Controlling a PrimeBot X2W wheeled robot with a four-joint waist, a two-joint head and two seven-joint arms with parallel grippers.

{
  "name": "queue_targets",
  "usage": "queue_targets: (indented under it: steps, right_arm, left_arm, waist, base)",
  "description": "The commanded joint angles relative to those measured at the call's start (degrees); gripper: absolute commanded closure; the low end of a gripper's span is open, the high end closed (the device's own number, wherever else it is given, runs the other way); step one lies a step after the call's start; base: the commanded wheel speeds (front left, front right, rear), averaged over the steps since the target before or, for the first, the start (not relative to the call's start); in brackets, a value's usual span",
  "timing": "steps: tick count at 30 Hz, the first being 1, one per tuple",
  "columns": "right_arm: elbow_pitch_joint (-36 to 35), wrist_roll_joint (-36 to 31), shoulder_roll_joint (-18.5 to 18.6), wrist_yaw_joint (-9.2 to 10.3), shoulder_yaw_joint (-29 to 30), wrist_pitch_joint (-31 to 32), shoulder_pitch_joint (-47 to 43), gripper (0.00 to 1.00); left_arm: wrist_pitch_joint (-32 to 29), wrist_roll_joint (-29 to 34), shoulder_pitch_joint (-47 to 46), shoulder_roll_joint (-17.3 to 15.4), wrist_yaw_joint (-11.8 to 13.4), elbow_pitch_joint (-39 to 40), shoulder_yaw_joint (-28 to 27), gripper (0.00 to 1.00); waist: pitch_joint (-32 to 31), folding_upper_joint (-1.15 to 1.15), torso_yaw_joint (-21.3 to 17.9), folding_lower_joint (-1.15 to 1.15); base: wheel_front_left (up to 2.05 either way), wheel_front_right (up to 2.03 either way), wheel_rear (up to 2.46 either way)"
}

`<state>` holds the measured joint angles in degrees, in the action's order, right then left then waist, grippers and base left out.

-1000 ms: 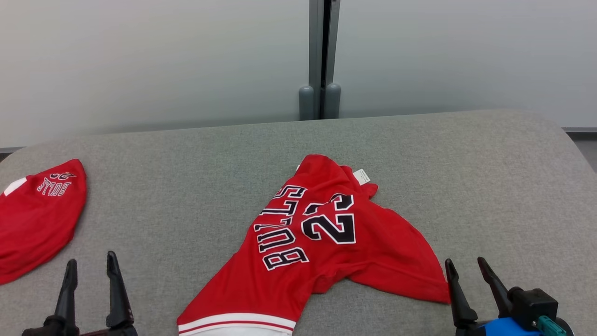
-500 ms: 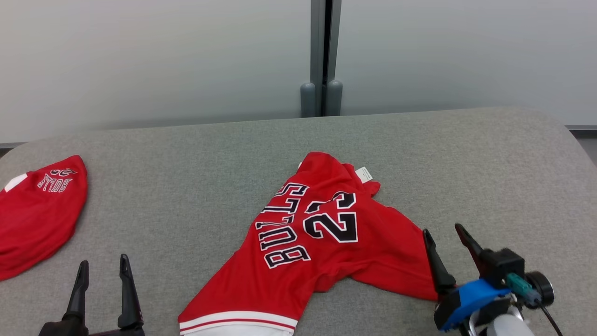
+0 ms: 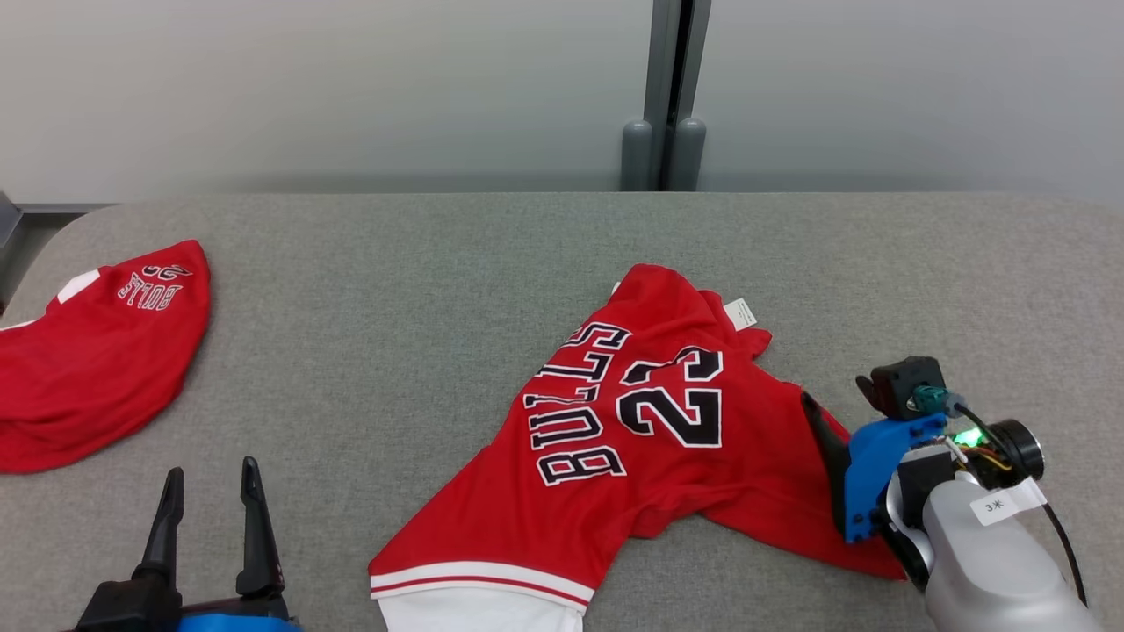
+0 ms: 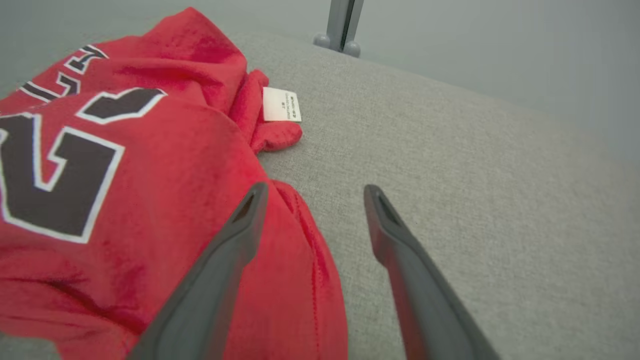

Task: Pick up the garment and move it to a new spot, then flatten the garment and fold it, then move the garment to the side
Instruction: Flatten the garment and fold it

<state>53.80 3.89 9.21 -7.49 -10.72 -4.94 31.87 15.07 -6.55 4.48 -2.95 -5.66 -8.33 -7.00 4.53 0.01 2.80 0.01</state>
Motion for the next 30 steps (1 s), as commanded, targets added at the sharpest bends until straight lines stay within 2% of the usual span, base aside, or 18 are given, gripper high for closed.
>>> queue_targets:
  steps: [1, 11, 12, 13, 18, 22, 27, 28, 29, 30]
  right_arm:
    - [2.7, 0.6, 0.4, -0.01, -0.7, 0.9, 0.9, 0.0]
    - [13.6, 5.2, -1.2, -0.03, -6.5, 6.1, 2.3, 0.0]
    - [14.0, 6.2, -1.4, -0.07, -7.1, 6.7, 2.4, 0.87]
    - [14.3, 7.2, -1.5, -0.07, -7.7, 7.0, 2.8, 1.0]
    - [13.4, 10.1, 1.3, 0.01, -7.7, 3.0, 7.6, 1.0]
    - [14.7, 9.5, 4.1, 0.0, -3.2, -5.2, 11.3, 1.0]
    - [17.2, 6.1, 3.0, -0.01, 0.1, -9.0, 13.1, 1.0]
    - [17.5, 6.0, 1.9, -0.01, 0.2, -9.2, 12.6, 0.64]
    - [17.9, 5.7, 1.5, -0.01, 0.3, -9.4, 11.9, 0.0]
    - [18.1, 5.2, 1.8, 0.01, 0.5, -9.5, 11.6, 0.0]
  left_arm:
    - [0.1, -0.3, -0.8, 0.1, 0.0, -0.1, 0.1, 0.0]
    - [0.1, -0.2, -1.2, 0.1, 0.2, -0.7, 0.6, 0.0]
    - [0.1, -0.2, -1.3, 0.1, 0.2, -0.7, 0.7, 0.0]
    - [0.1, -0.2, -1.4, 0.1, 0.2, -0.8, 0.9, 0.0]
    - [0.1, -0.1, -1.8, 0.1, 0.2, -0.6, 1.3, 0.0]
    - [0.1, -0.2, -2.4, 0.1, 0.2, -0.3, 1.1, 0.0]
    - [0.1, -0.6, -1.7, 0.1, 0.4, -0.4, 0.7, 0.0]
    - [0.1, -0.7, -1.5, 0.1, 0.5, -0.4, 0.7, 0.0]
    - [0.1, -0.8, -1.3, 0.1, 0.5, -0.4, 0.7, 0.0]
    - [0.1, -1.0, -1.1, 0.1, 0.6, -0.6, 0.7, 0.0]
  waist:
    - [0.6, -0.01, 0.5, -0.01]
    - [0.8, -0.01, 0.4, -0.01]
    - [0.8, -0.01, 0.3, -0.01]
    - [0.8, -0.01, 0.3, -0.01]
    - [1.1, -0.01, 0.5, -0.01]
    - [1.4, -0.01, 0.9, -0.01]
    - [1.4, -0.01, 1.0, -0.01]
    - [1.4, -0.01, 0.8, -0.01]
    - [1.3, -0.01, 0.6, -0.01]
    - [1.3, -0.01, 0.4, -0.01]
  base:
    - [0.0, 0.0, 0.0]
    - [0.0, 0.0, 0.0]
    - [0.0, 0.0, 0.0]
    - [0.0, 0.0, 0.0]
    - [0.0, 0.0, 0.0]
    - [0.0, 0.0, 0.0]
    - [0.0, 0.0, 0.0]
    - [0.0, 0.0, 0.0]
    - [0.0, 0.0, 0.0]
    - [0.0, 0.0, 0.0]
